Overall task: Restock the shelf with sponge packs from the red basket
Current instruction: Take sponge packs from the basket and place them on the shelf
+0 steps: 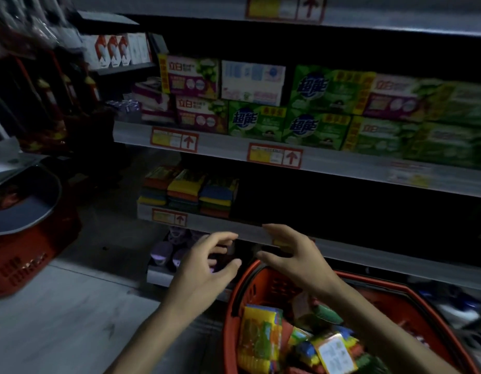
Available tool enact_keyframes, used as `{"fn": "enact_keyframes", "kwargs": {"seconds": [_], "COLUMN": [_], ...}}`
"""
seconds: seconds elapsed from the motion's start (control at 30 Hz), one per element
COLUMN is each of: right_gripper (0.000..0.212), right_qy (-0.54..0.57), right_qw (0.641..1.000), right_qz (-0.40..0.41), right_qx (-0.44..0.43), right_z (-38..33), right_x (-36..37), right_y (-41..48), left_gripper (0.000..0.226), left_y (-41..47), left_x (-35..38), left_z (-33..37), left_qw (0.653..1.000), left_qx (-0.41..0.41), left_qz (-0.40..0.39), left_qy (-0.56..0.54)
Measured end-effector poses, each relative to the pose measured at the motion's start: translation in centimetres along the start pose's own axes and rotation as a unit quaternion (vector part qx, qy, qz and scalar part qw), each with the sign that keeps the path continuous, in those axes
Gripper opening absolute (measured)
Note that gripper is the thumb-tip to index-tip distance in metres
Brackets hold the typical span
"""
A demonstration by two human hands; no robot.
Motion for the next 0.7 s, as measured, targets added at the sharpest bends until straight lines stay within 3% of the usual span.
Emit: {"fn": "enact_keyframes", "kwargs": {"seconds": [0.23,0.4,0.53,0.7], "right_gripper": [0.062,0.067,0.065,0.065], "right_qy": [-0.094,-0.201,-0.241,-0.322], "right_qw": [0.993,0.973,0.953,0.893], "right_qz": [-0.038,-0.094,-0.178,-0.314], "right_qx": [-0.054,-0.068,-0.038,0.0], "right_z": [-1.3,1.1,5.1,11.2], "right_x": [-7.0,-10.6,-11.3,-9.6], "right_y": [-5.8,-9.5,-12.8,-17.1], "left_gripper": [0.04,0.036,0.035,0.04], "left_y": [-2.2,-6.1,-7.1,-6.1], "left_x": [2.3,5.0,7.7,11.2], "left_z": [4.4,5.0,3.9,0.5], "left_qw": [0.992,0.996,0.989,0.967], "left_qx": [0.097,0.055,0.051,0.052], "left_qz": [-0.023,-0.045,-0.08,-0.111], "left_qy": [0.081,0.052,0.111,0.222]}}
Point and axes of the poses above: each hand's wrist, its own y-axis towards the middle knuckle, its own x-axis out of the palm, z = x × y, the point moved 4 cm from there along y, towards the middle knuckle, and after that the axes turned 3 degrees about -y, right-handed, at the moved point
